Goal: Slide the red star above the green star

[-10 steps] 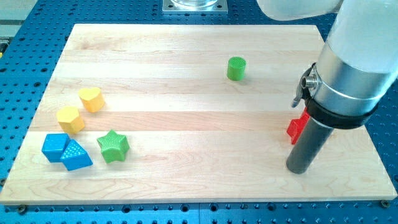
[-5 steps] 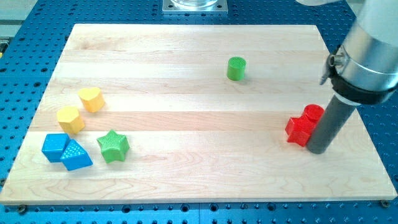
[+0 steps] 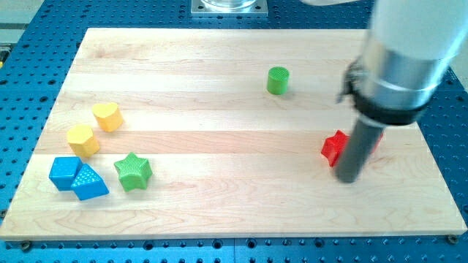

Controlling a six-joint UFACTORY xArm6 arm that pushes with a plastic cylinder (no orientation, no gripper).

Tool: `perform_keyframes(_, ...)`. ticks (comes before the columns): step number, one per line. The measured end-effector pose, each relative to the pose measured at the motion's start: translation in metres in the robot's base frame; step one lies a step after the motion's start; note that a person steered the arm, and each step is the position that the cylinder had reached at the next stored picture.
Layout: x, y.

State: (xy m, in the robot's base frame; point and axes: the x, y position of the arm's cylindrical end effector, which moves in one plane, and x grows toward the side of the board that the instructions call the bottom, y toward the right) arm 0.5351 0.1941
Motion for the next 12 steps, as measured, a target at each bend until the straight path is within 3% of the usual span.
perform_keyframes(1,-0.025,0.03)
perform_keyframes(4,-0.039,-0.115)
perform_keyframes(5,-0.042,-0.054)
perform_keyframes(7,-0.03,-0.178)
perform_keyframes(9,0.0,-0.187)
perform_keyframes(10,-0.009,-0.226)
perform_keyframes(12,-0.035,-0.233)
